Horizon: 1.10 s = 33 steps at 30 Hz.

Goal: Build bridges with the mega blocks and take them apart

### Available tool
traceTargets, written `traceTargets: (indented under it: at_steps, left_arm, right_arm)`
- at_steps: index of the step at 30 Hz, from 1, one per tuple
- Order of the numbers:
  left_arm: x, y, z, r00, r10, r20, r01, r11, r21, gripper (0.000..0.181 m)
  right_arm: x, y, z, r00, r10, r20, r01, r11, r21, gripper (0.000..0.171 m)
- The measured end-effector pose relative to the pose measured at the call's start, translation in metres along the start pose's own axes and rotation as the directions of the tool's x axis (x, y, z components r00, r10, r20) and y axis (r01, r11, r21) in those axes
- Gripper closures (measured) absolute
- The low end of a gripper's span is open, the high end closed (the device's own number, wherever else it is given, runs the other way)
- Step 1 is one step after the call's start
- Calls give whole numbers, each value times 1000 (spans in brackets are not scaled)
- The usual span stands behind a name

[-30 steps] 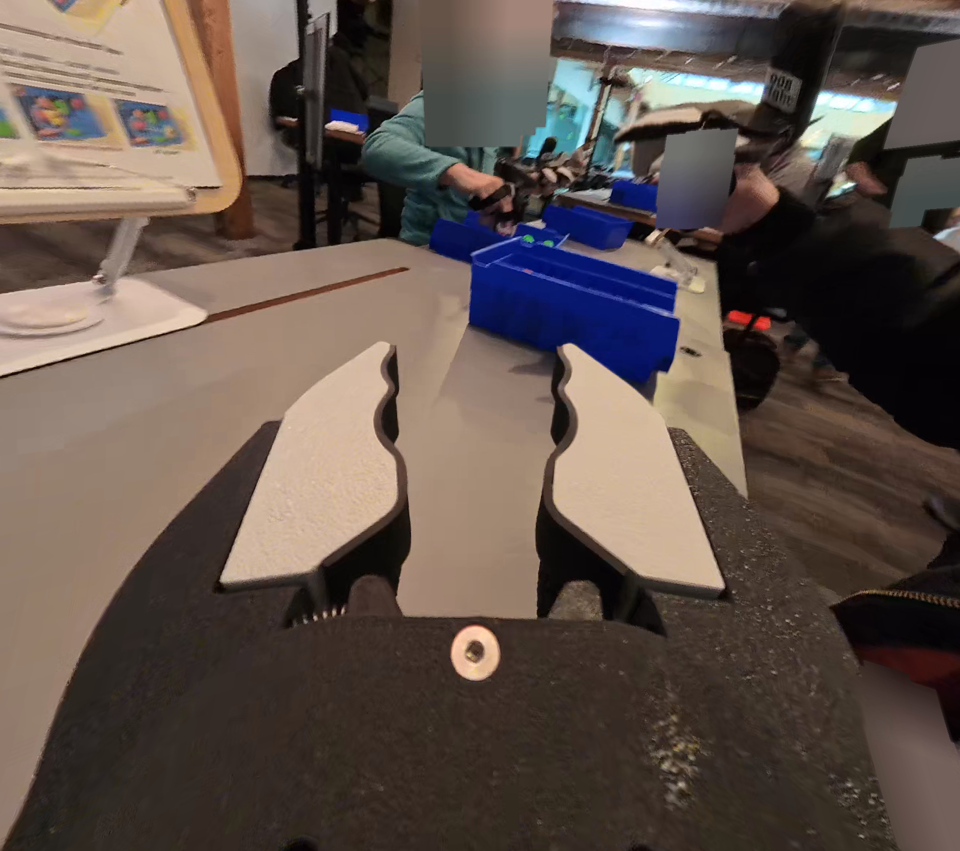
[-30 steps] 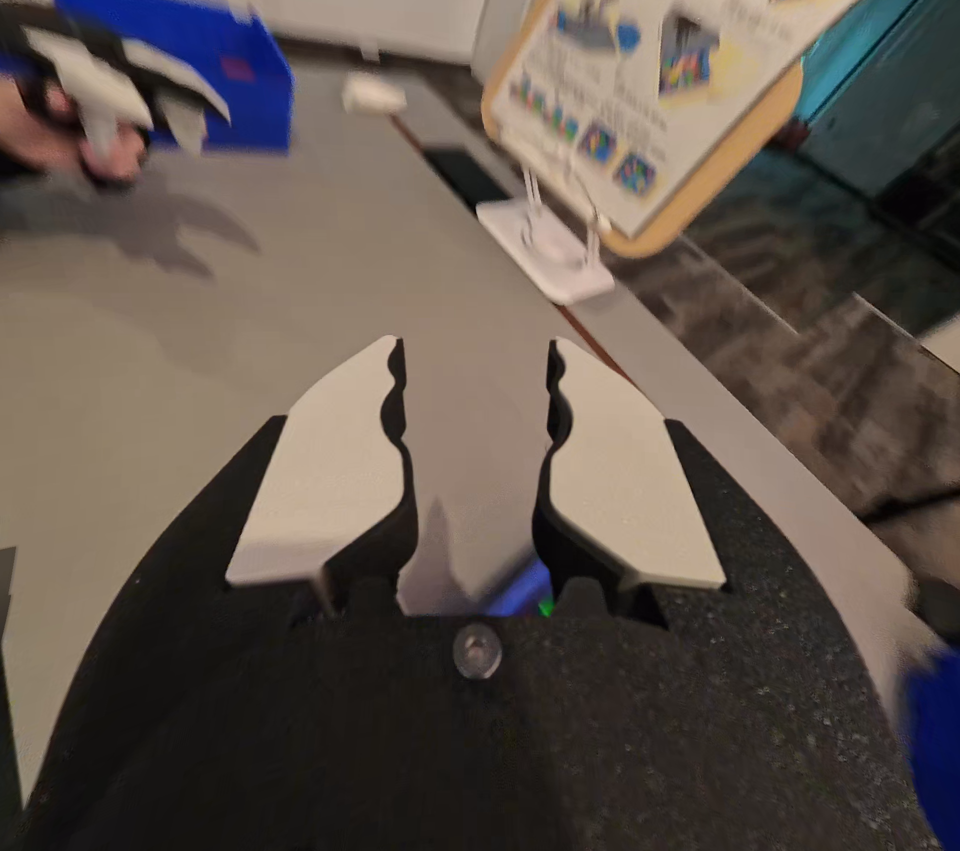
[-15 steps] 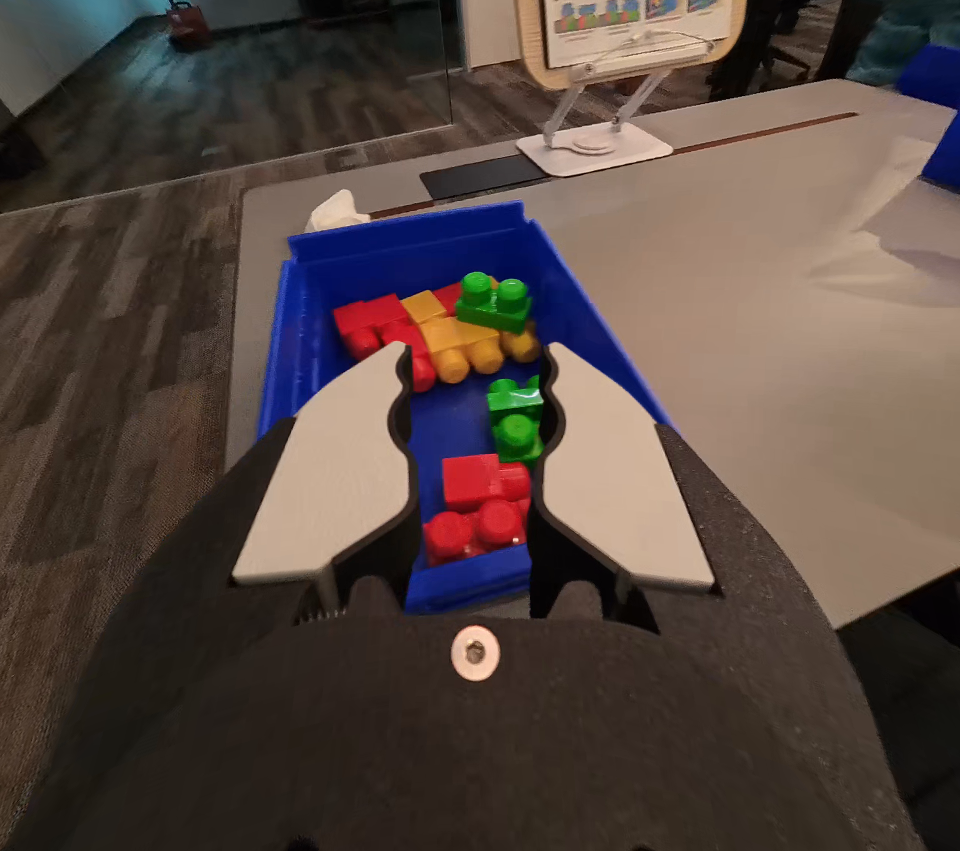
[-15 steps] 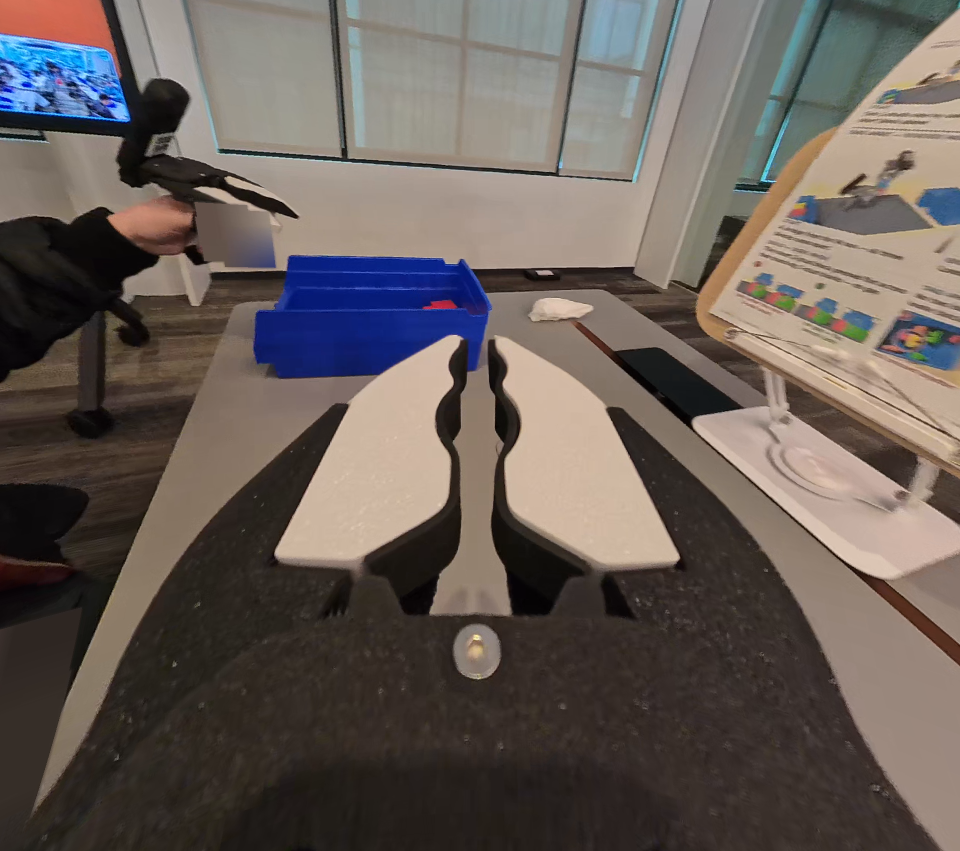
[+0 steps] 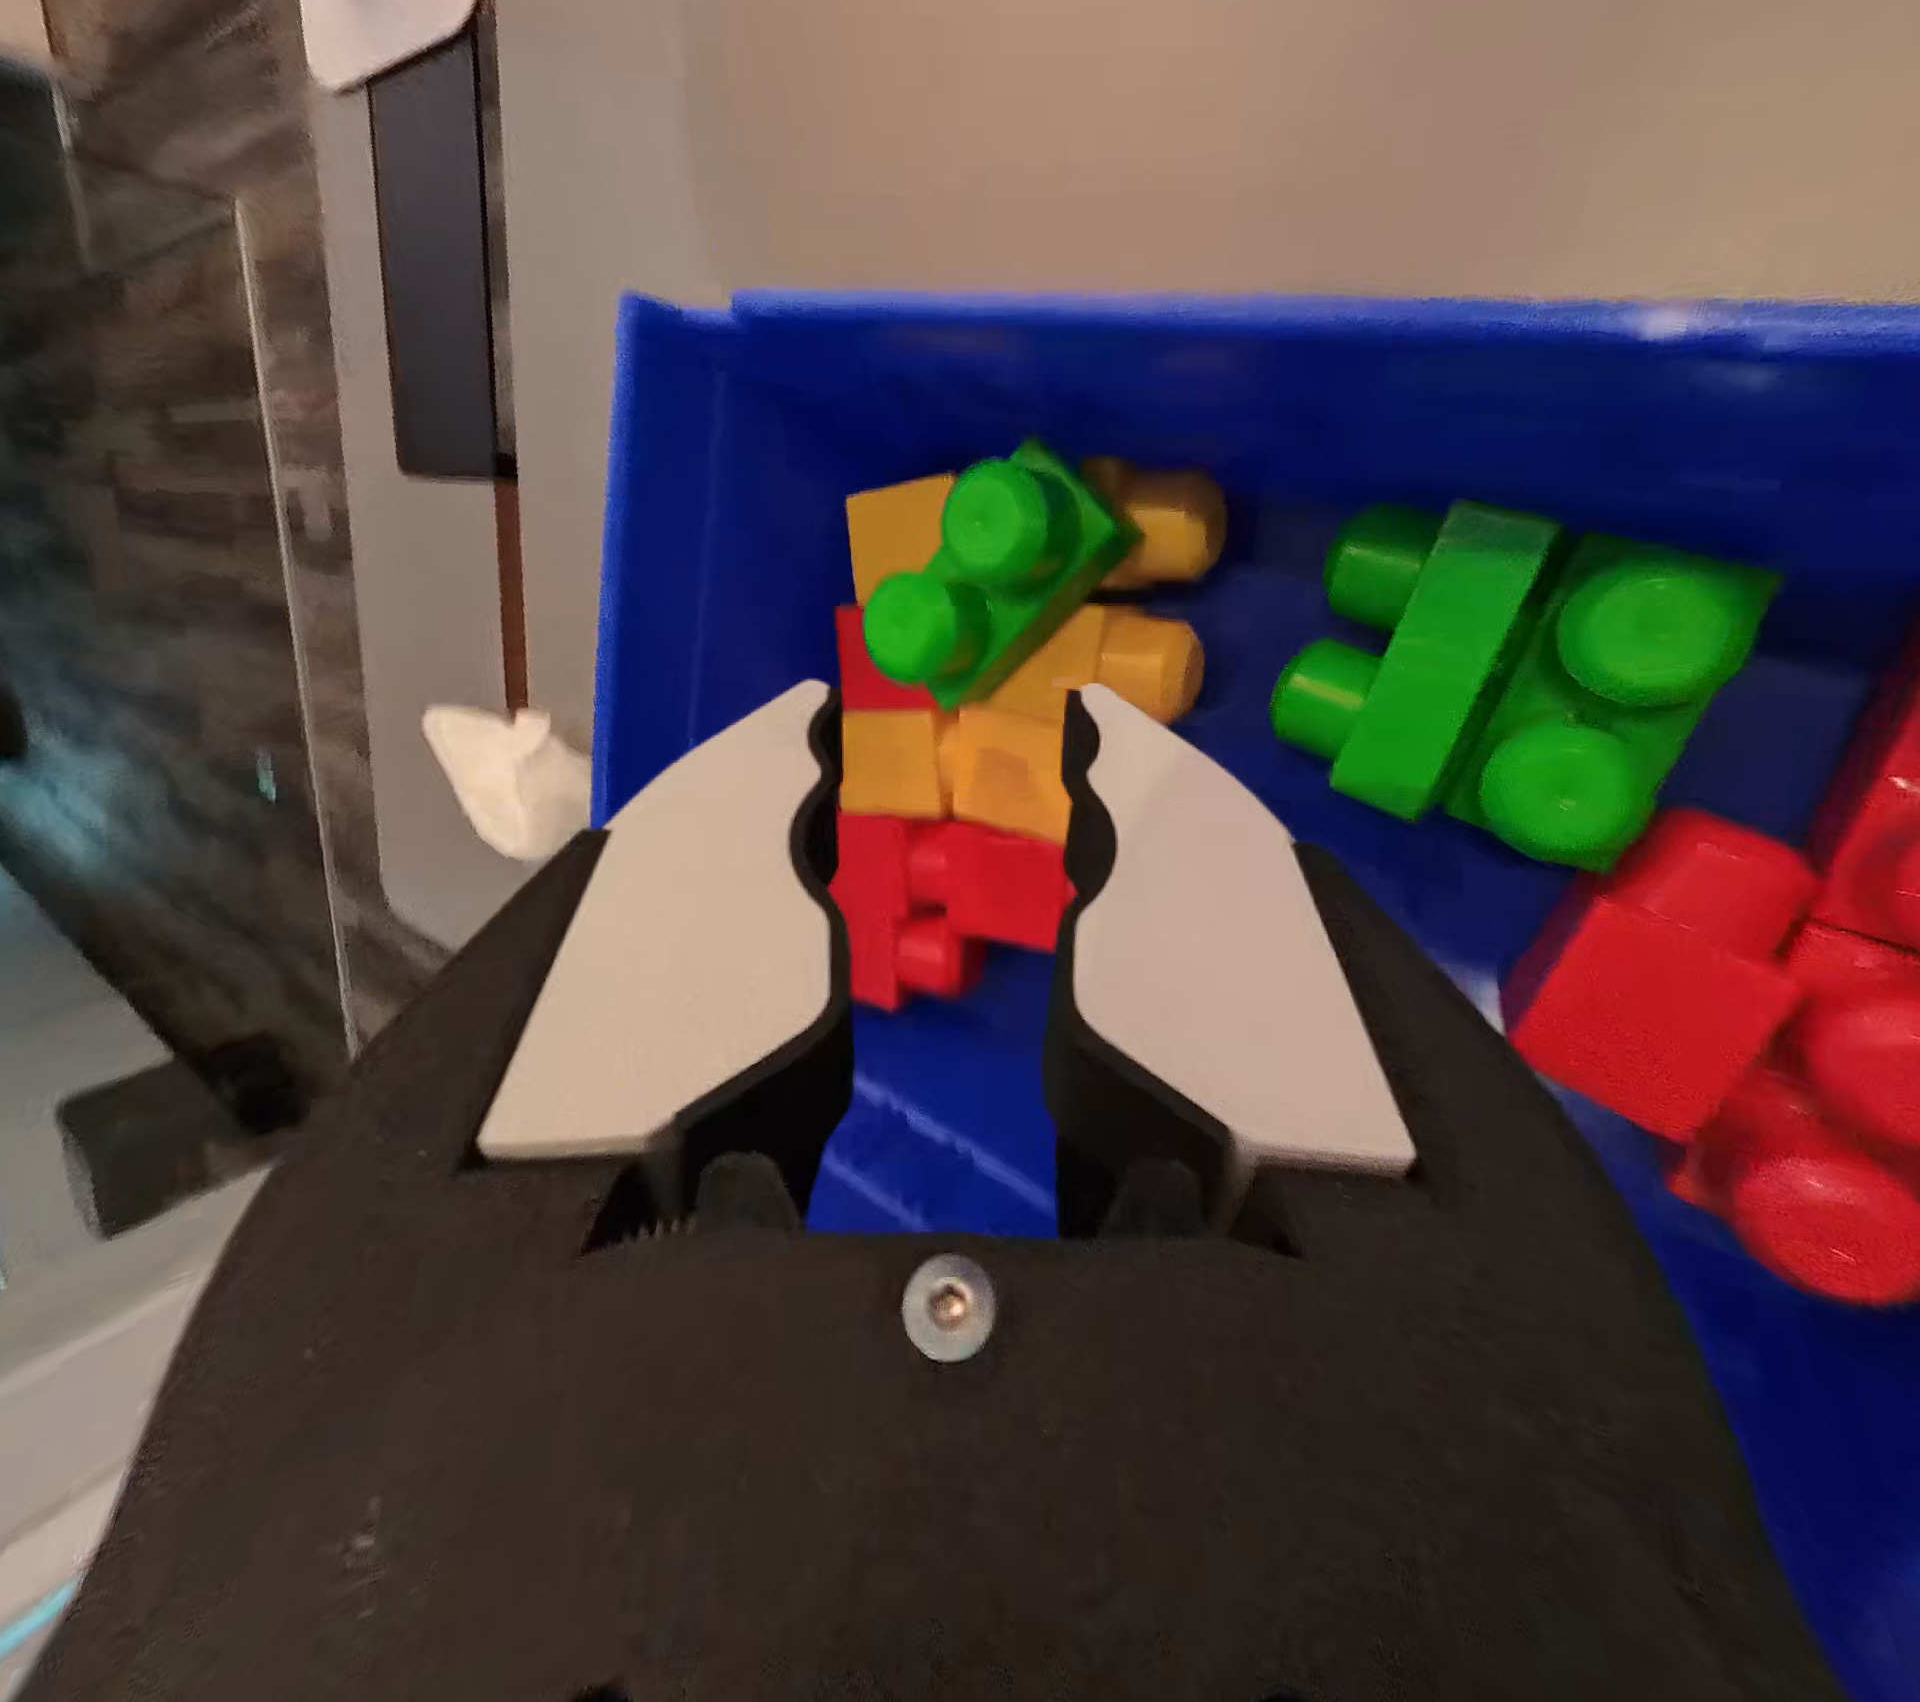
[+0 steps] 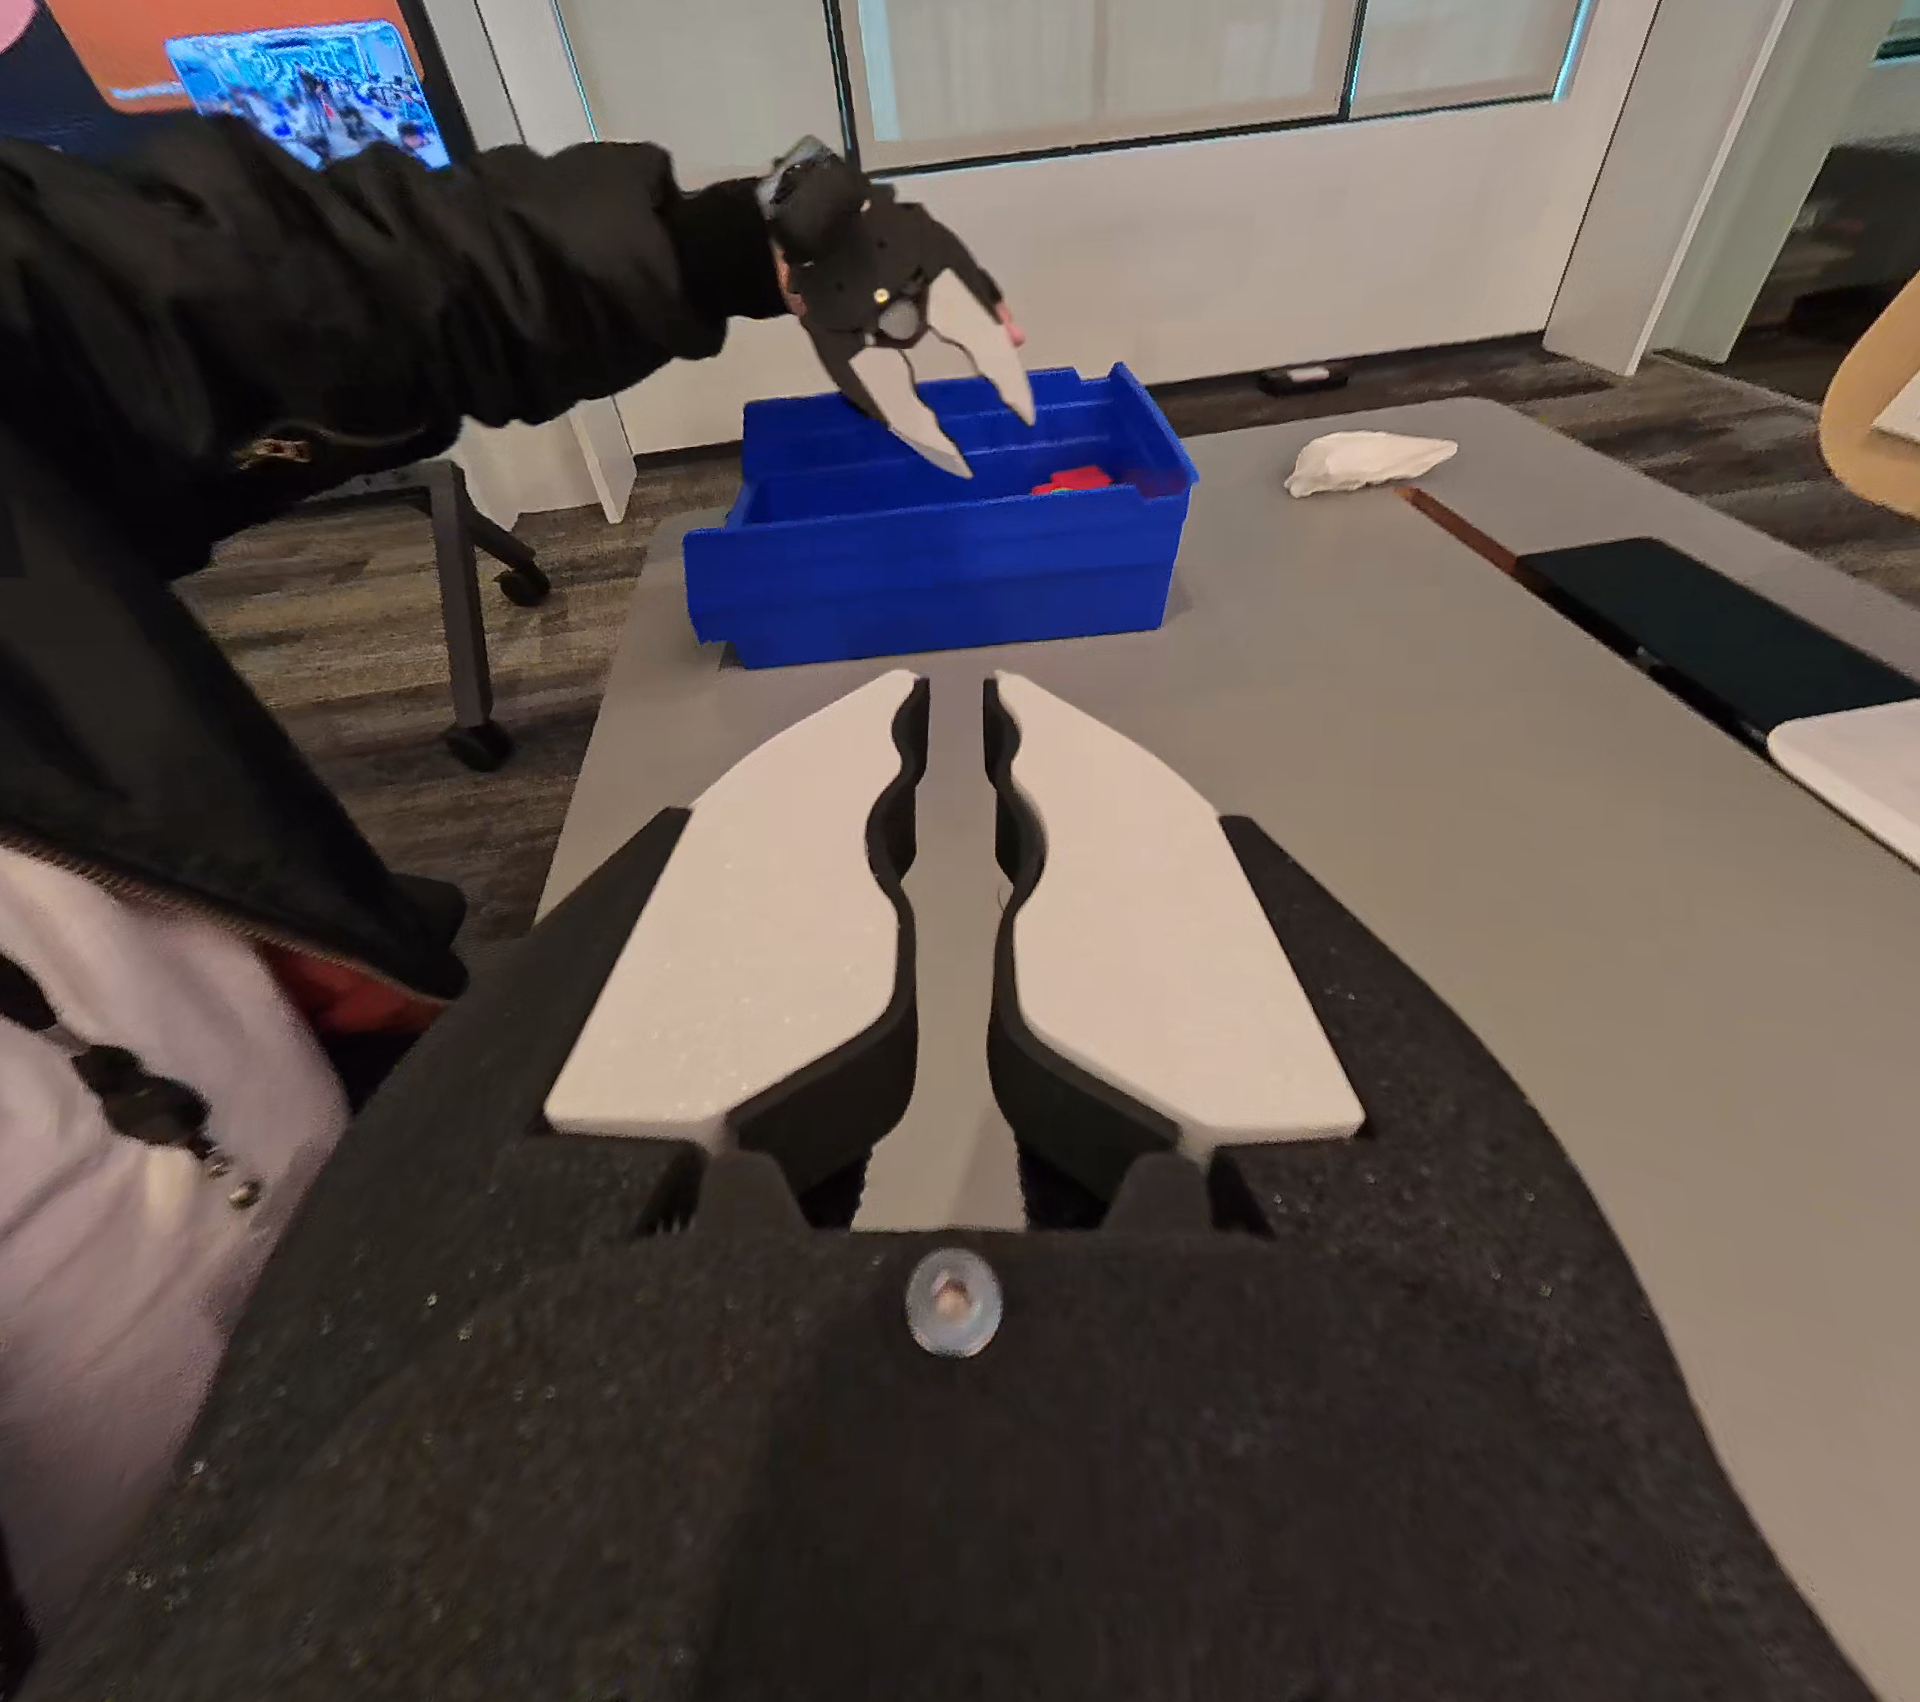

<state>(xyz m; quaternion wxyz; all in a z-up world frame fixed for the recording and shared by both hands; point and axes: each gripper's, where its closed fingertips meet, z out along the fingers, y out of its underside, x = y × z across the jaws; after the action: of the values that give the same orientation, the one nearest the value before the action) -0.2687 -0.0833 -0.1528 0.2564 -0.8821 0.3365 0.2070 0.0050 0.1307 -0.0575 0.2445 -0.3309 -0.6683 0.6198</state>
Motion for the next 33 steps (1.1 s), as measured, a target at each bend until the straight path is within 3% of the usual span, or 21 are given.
traceTargets:
  at_steps: [7,15,20,27,31,33]
  left_arm:
    - [3,6,47,982,75,-174,-74,997,15,134]
    - [-4,9,68,971,109,-213,-102,994,44,134]
    - [-4,12,58,978,25,-209,-7,996,88,145]
    - [-4,23,40,984,-86,-153,96,994,58,146]
    - [-23,23,1,988,-140,-58,143,988,49,146]
    - [-36,5,-27,987,-159,-32,161,985,61,147]
  right_arm:
    - [0,14,-9,991,132,30,-133,991,25,162]
    - [13,44,4,974,225,28,-224,974,-41,162]
    - [19,49,16,972,234,35,-230,970,-82,162]
    - [11,51,36,969,227,102,-216,971,-105,162]
    - [12,54,49,976,203,83,-190,971,-148,160]
    - [18,46,58,988,152,43,-143,976,-166,156]
